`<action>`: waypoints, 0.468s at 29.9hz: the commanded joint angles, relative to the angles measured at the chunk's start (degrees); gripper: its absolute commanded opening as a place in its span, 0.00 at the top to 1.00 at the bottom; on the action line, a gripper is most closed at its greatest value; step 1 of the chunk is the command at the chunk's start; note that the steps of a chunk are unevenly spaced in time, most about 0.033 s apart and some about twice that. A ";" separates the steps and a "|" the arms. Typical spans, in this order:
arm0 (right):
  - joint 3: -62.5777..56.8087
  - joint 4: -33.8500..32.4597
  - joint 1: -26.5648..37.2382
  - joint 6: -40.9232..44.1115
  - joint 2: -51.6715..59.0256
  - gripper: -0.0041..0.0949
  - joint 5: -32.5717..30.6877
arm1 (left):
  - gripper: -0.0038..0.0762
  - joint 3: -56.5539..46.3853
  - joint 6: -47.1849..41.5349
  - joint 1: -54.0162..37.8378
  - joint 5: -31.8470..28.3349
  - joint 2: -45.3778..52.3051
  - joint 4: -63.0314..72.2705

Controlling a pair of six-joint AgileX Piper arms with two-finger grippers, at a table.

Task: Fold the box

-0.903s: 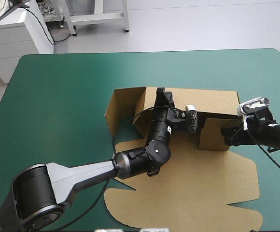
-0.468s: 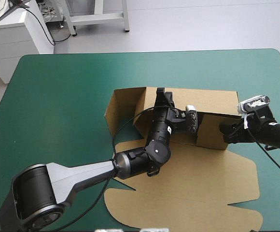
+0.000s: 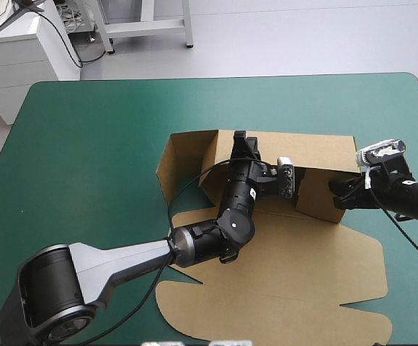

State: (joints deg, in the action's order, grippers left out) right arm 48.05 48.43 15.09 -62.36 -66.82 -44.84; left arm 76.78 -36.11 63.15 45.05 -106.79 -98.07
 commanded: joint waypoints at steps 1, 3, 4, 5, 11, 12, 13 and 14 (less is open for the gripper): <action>1.69 3.93 0.11 -0.22 0.86 0.38 2.72 | 0.96 0.96 -1.39 0.85 -3.49 2.13 0.37; 1.69 4.32 0.11 -0.08 0.86 0.38 2.72 | 0.96 0.96 0.15 0.85 -3.49 2.13 0.37; 1.69 4.36 0.11 -0.08 0.86 0.39 2.72 | 0.96 0.96 0.70 0.85 -3.61 2.13 0.37; 1.69 4.45 0.11 -0.08 0.86 0.41 2.75 | 0.96 0.96 0.83 0.85 -3.61 2.13 0.37; 1.69 5.53 0.11 -0.08 0.36 0.76 3.81 | 0.96 0.96 0.83 0.85 -3.61 2.13 0.37; 1.69 5.53 0.11 -0.08 0.28 0.82 3.69 | 0.96 0.96 0.83 0.85 -3.61 2.13 0.37; 1.69 5.53 0.11 -0.08 -0.22 0.89 3.29 | 0.96 0.96 0.83 0.85 -3.61 2.13 0.37; 1.69 5.53 0.11 -0.08 -0.55 0.93 3.16 | 0.96 0.96 0.83 0.85 -3.61 2.13 0.37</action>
State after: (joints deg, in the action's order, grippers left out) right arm 48.05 49.92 15.15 -62.26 -67.62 -40.66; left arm 76.78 -34.11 63.15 44.87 -106.79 -98.02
